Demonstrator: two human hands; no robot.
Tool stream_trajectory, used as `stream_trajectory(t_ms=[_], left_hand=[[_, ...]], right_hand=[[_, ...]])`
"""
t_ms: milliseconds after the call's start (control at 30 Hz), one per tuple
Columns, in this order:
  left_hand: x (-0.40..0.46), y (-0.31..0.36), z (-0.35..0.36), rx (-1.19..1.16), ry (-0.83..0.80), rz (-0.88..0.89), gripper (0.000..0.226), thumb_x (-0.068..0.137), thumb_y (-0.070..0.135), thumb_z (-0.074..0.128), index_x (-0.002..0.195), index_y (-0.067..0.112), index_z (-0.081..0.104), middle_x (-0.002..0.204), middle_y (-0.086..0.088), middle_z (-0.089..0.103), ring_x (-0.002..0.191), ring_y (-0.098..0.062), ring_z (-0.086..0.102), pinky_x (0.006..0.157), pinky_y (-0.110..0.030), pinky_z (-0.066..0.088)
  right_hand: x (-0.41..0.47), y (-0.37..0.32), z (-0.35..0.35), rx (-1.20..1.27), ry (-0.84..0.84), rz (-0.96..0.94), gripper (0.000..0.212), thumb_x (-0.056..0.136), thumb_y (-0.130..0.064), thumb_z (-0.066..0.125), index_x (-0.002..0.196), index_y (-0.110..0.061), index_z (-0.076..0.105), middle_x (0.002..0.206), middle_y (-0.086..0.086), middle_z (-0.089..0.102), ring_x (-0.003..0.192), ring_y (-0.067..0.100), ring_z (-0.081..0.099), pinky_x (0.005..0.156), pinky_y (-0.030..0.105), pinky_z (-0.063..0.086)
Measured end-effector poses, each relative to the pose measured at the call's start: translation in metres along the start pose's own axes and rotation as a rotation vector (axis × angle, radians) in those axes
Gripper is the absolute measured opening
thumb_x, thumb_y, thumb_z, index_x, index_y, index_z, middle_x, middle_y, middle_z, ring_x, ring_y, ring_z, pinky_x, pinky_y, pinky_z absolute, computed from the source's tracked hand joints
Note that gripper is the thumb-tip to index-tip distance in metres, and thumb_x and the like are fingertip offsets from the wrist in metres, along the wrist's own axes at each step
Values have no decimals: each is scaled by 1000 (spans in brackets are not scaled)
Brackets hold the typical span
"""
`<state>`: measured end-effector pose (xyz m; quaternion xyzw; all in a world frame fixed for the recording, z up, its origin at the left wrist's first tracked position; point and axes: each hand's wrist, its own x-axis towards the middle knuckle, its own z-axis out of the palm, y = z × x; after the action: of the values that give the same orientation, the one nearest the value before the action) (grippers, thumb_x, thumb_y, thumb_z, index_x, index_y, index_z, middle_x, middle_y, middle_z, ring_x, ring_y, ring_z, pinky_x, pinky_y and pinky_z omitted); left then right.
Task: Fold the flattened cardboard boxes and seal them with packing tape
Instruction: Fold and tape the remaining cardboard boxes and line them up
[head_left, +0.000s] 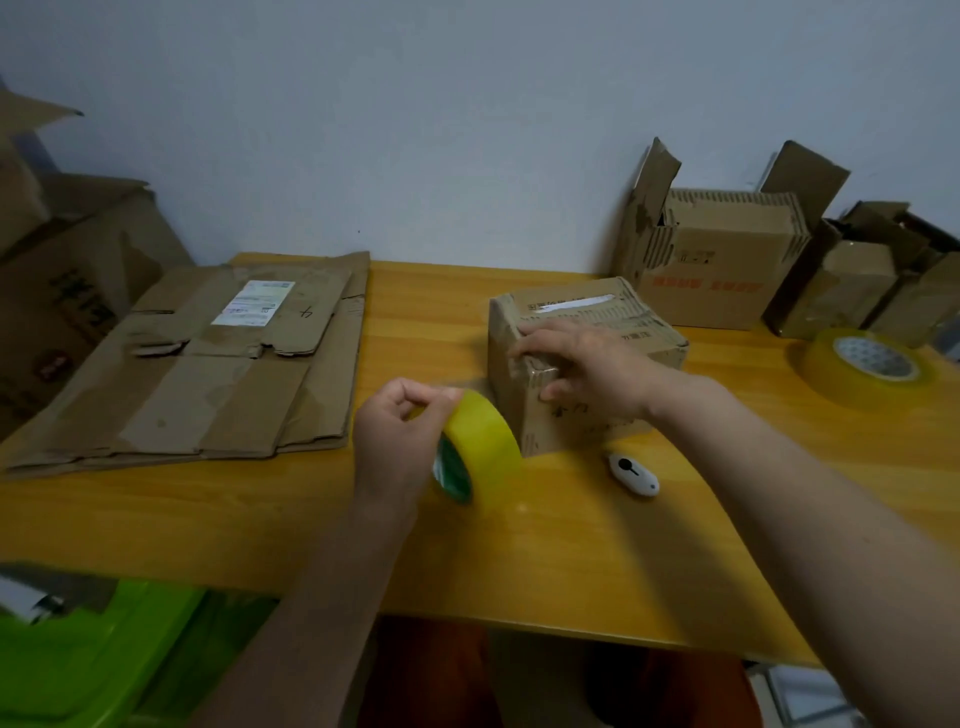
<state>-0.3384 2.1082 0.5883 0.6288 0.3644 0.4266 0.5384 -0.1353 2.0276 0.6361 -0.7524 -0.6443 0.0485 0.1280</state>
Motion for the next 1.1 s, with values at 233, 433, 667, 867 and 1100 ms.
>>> stream_trajectory(t_ms=[233,433,667,867,1100], left_hand=[[16,7,-12,241,44,153,25,81,10,75,73,15,53,78,6,68,78,-1,64,67,-14,48],[28,11,-14,253,39,133,36,83,9,72,103,24,47,86,4,69,87,-8,65,78,-18,49],[34,10,-17,298,213,220,24,93,10,61,111,25,61,83,5,69,82,-9,66,68,-26,51],[54,24,-18,388,274,178,31,96,2,47,90,19,73,93,6,68,80,-11,59,71,-25,47],[55,25,5,469,175,177,35,99,4,42,101,22,73,105,3,70,91,-7,57,73,-18,44]], right_hand=[[-12,7,-11,226,-162,36,49,74,-13,75,110,-40,56,147,-14,38,127,18,42,103,43,40],[-18,-19,15,405,377,174,18,91,-32,60,103,-21,65,108,-6,63,94,11,56,86,38,49],[-23,-9,20,95,230,87,51,90,-24,62,139,-25,47,139,-8,47,128,12,35,113,36,25],[-35,12,-10,315,13,85,51,80,1,67,119,-31,58,134,-8,45,121,6,39,105,25,33],[-8,-19,-1,-50,184,261,59,83,-59,57,132,-27,48,123,0,47,116,19,39,99,37,40]])
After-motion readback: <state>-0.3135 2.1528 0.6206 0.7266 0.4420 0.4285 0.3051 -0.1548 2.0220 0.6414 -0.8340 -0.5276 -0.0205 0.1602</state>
